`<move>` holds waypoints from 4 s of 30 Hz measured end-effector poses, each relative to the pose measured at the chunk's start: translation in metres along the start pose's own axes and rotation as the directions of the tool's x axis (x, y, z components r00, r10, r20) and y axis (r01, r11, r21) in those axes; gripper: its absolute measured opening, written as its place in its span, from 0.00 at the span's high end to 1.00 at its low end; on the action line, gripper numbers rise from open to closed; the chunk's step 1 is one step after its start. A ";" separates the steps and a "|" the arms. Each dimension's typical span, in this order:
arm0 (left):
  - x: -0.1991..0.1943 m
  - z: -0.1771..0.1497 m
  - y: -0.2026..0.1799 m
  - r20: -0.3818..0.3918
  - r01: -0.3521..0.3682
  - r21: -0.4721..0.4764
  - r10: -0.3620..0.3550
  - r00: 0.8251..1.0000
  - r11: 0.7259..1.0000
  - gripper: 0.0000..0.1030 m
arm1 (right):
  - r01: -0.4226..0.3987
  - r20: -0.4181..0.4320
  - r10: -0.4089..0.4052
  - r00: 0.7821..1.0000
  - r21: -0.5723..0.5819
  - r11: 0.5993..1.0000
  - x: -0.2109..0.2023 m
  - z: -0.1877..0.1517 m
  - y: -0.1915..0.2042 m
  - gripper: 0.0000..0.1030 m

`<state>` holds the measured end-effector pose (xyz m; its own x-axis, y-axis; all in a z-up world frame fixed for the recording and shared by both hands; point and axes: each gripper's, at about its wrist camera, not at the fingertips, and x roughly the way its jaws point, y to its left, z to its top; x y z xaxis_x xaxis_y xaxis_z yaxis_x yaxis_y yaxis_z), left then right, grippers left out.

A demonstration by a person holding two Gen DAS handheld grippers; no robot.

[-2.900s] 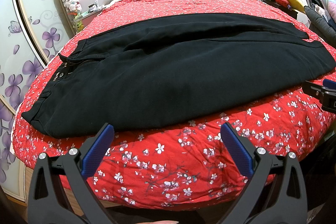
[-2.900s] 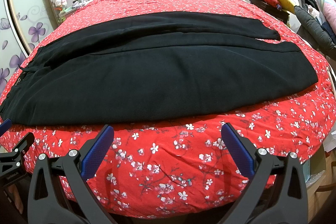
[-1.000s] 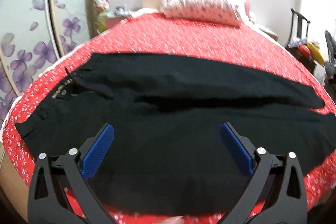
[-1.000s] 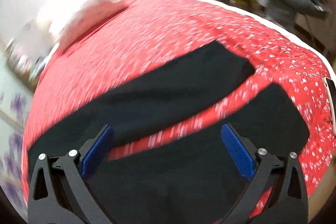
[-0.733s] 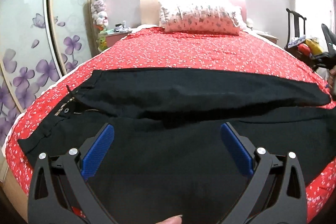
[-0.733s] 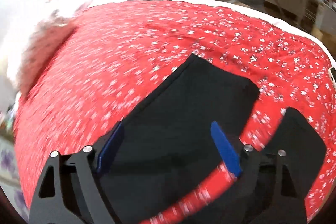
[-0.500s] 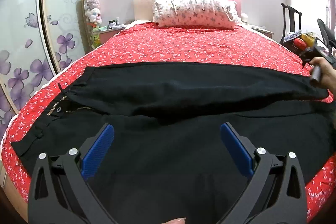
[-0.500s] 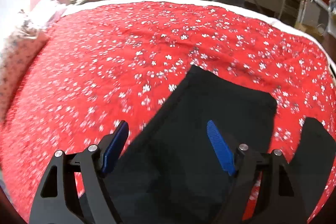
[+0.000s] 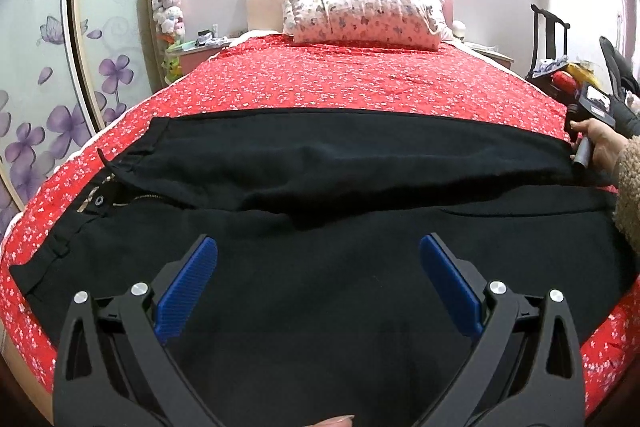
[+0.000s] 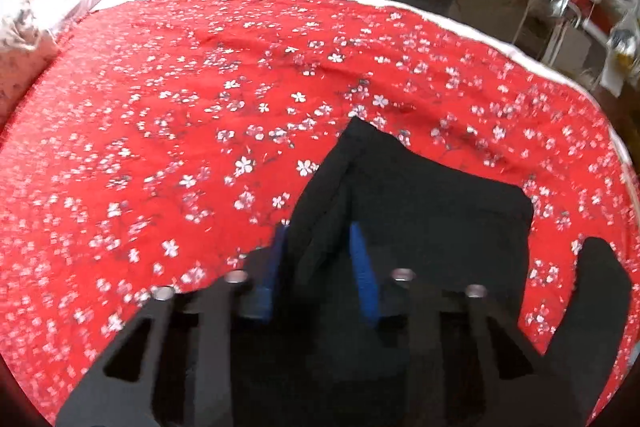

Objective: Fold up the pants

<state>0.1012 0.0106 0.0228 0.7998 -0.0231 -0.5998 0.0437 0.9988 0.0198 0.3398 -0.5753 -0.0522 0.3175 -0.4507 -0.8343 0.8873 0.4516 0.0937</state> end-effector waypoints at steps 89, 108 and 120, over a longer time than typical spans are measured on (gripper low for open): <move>0.097 0.134 0.143 -0.094 0.099 -0.628 -0.201 0.975 0.772 0.95 | -0.784 0.058 0.829 0.557 0.365 0.501 -0.092 -0.126 -0.302 0.96; -0.043 -0.071 0.144 0.033 0.138 -0.658 -0.155 0.987 0.740 0.87 | -0.750 0.110 0.809 0.578 0.461 0.474 -0.065 -0.123 -0.342 0.95; -0.030 -0.081 0.215 0.116 0.131 -0.835 -0.062 0.991 0.535 0.53 | -0.744 0.103 0.797 0.596 0.444 0.499 -0.059 -0.128 -0.350 0.95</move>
<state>0.0384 0.2294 -0.0200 0.8597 -0.0893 -0.5029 -0.3714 0.5666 -0.7355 -0.0324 -0.6087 -0.1054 0.9305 0.0118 -0.3661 0.3548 0.2190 0.9089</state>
